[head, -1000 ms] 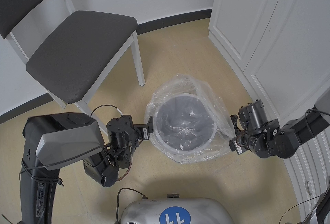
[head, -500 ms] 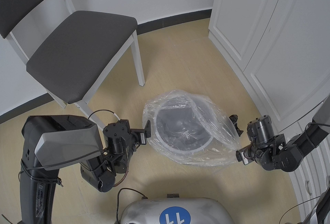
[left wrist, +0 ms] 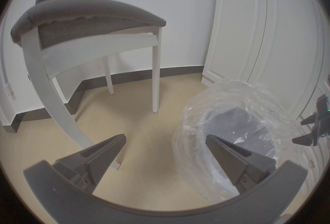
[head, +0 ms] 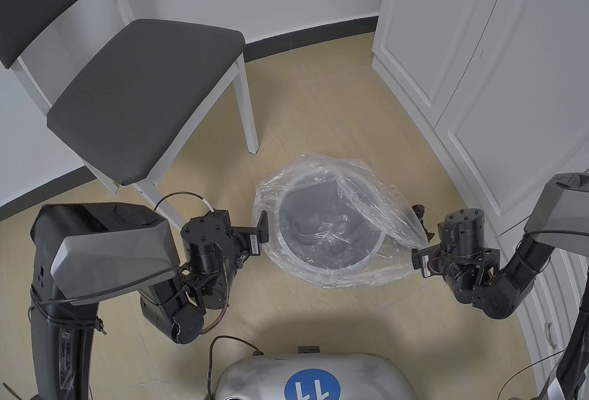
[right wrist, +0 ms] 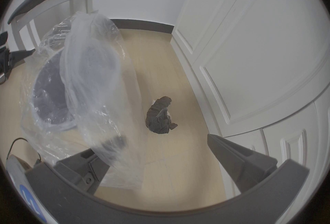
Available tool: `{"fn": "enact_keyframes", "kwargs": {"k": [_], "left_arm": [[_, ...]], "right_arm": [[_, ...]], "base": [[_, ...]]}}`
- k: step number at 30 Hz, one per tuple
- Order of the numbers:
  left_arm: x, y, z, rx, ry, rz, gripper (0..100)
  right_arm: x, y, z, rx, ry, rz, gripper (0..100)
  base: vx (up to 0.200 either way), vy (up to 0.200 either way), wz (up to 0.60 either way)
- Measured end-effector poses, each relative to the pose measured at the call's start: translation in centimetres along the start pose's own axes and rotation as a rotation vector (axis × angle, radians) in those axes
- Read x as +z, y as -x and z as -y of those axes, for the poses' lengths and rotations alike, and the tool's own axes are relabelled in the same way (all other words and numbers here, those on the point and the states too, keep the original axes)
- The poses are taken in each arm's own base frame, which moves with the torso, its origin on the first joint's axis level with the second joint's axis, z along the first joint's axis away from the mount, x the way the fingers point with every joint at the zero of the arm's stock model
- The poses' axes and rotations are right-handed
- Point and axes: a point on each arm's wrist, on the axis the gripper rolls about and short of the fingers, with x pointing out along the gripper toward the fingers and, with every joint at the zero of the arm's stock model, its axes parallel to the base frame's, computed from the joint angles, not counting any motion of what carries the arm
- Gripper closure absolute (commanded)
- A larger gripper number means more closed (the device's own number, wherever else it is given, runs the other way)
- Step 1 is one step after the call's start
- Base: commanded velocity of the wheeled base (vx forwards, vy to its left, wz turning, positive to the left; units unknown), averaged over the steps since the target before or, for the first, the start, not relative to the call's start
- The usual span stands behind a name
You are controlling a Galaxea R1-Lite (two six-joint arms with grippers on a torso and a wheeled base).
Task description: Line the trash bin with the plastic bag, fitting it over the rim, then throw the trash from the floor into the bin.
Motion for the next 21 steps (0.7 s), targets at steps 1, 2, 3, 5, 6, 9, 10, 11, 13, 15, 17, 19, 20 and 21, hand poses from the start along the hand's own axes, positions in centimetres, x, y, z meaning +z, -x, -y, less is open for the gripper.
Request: {"fn": "enact_keyframes", "kwargs": {"k": [1, 2, 3, 5, 6, 9, 10, 11, 13, 15, 17, 19, 20, 21], "left_arm": [[0.2, 0.2, 0.2, -0.005, 0.001, 0.004, 0], [0.6, 0.5, 0.4, -0.012, 0.000, 0.006, 0], [0.9, 0.8, 0.6, -0.021, 0.000, 0.010, 0], [1.6, 1.4, 1.2, -0.041, -0.002, 0.018, 0], [1.9, 1.7, 1.5, -0.051, -0.006, 0.020, 0], [2.8, 2.2, 2.1, -0.073, -0.014, 0.030, 0], [3.0, 2.3, 2.3, -0.078, -0.016, 0.032, 0], [3.2, 2.4, 2.5, -0.082, -0.017, 0.034, 0], [3.6, 2.4, 2.8, -0.088, -0.020, 0.035, 0], [4.0, 2.3, 3.0, -0.092, -0.023, 0.035, 0], [4.3, 2.3, 3.2, -0.096, -0.022, 0.040, 0], [4.5, 2.2, 3.3, -0.096, -0.020, 0.046, 0], [4.6, 2.1, 3.3, -0.097, -0.020, 0.048, 0], [4.7, 2.1, 3.4, -0.098, -0.019, 0.049, 0]], "right_arm": [[0.2, 0.1, 0.1, 0.005, 0.005, 0.005, 0], [0.5, 0.4, 0.3, 0.014, 0.010, 0.015, 0], [0.8, 0.7, 0.5, 0.027, 0.015, 0.020, 0], [1.5, 1.5, 0.8, 0.053, 0.028, 0.021, 0], [1.8, 1.9, 1.0, 0.067, 0.035, 0.018, 0], [3.0, 2.9, 1.1, 0.104, 0.033, 0.003, 0], [3.4, 3.1, 1.1, 0.114, 0.021, 0.003, 0], [3.9, 3.4, 1.1, 0.124, 0.010, 0.003, 0], [4.9, 3.8, 0.8, 0.154, -0.020, 0.002, 0], [6.0, 4.1, 0.5, 0.178, -0.049, 0.011, 0], [7.2, 4.1, 0.1, 0.197, -0.078, 0.034, 0], [7.7, 3.9, -0.3, 0.206, -0.087, 0.042, 0], [8.1, 3.7, -0.6, 0.209, -0.094, 0.051, 0], [8.3, 3.5, -0.8, 0.212, -0.098, 0.056, 0]], "base": [[0.000, 0.000, 0.00], [0.000, 0.000, 0.00], [0.000, 0.000, 0.00], [0.000, 0.000, 0.00], [0.000, 0.000, 0.00], [0.000, 0.000, 0.00], [0.000, 0.000, 0.00], [0.000, 0.000, 0.00], [0.000, 0.000, 0.00], [0.000, 0.000, 0.00], [0.000, 0.000, 0.00], [0.000, 0.000, 0.00], [0.000, 0.000, 0.00], [0.000, 0.000, 0.00]]}}
